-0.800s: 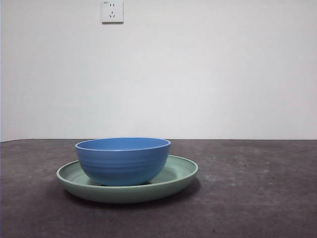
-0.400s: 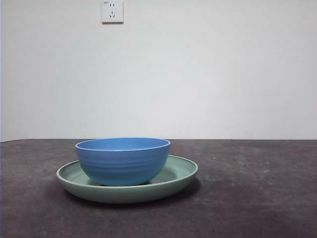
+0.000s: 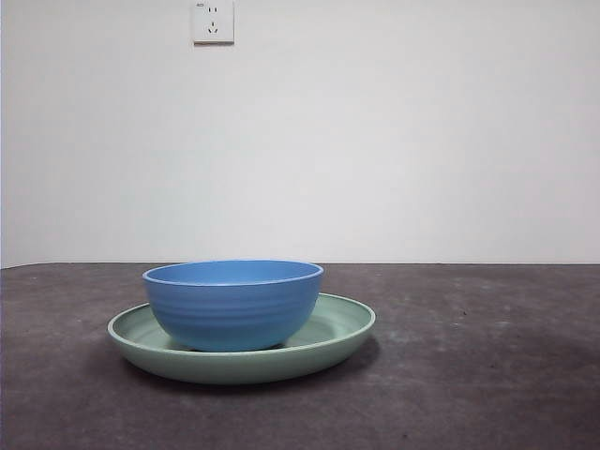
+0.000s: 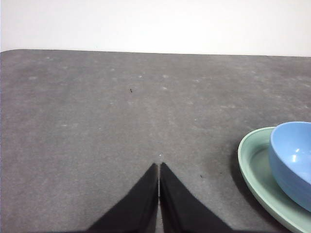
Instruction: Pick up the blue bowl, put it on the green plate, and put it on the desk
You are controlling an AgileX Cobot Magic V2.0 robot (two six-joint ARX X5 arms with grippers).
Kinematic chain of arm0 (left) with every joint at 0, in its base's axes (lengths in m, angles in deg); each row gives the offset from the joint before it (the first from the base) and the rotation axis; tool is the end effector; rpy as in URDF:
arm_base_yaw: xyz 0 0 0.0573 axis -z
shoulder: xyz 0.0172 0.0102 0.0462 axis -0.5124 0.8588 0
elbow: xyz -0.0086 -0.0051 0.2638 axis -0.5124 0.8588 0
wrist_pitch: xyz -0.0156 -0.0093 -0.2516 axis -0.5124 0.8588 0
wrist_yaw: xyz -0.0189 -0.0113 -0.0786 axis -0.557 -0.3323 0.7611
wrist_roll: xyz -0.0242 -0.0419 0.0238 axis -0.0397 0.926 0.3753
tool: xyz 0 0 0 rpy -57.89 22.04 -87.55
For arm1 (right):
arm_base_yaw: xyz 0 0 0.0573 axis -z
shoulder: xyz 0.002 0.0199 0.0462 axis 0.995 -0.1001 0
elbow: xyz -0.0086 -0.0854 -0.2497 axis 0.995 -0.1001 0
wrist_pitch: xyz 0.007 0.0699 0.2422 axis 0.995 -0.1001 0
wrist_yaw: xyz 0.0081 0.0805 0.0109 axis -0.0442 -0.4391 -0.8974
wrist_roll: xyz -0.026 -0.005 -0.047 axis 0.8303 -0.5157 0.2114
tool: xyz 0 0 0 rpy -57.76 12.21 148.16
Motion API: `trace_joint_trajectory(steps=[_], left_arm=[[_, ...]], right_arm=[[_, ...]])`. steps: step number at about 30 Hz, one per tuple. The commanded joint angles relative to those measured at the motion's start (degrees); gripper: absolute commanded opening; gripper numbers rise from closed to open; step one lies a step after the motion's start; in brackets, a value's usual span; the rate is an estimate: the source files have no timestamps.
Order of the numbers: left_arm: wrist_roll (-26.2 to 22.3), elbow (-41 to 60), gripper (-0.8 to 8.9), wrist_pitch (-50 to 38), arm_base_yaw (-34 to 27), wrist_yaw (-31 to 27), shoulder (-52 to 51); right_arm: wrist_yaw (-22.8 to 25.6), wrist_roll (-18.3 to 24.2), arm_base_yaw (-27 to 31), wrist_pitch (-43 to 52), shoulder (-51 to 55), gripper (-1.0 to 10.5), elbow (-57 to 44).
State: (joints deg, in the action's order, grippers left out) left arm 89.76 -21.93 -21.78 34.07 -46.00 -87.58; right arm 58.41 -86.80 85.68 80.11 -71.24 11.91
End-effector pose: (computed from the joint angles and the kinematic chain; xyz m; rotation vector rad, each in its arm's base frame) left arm 0.0942 -0.0097 0.1577 -0.0493 0.1489 -0.2042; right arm 0.0964 -0.0009 0.1584 0.1029 0.0955 0.0222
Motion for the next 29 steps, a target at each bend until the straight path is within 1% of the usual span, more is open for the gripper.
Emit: trace_joint_trajectory(steps=[1, 3, 14, 29], left_arm=[[0.0, 1.2, 0.06, 0.5, 0.0, -0.3, -0.1], [0.0, 1.2, 0.06, 0.5, 0.0, -0.3, -0.1], [0.0, 1.2, 0.06, 0.5, 0.0, -0.3, -0.1], [0.0, 1.2, 0.06, 0.5, 0.0, -0.3, -0.1]], right_arm=[[0.7, 1.3, -0.2, -2.6, 0.0, 0.2, -0.3], [1.5, 1.8, -0.2, -4.4, 0.0, 0.2, -0.3], [1.5, 1.9, -0.2, -2.7, 0.0, 0.2, -0.3], [1.5, 1.9, -0.2, -2.7, 0.0, 0.2, -0.3]])
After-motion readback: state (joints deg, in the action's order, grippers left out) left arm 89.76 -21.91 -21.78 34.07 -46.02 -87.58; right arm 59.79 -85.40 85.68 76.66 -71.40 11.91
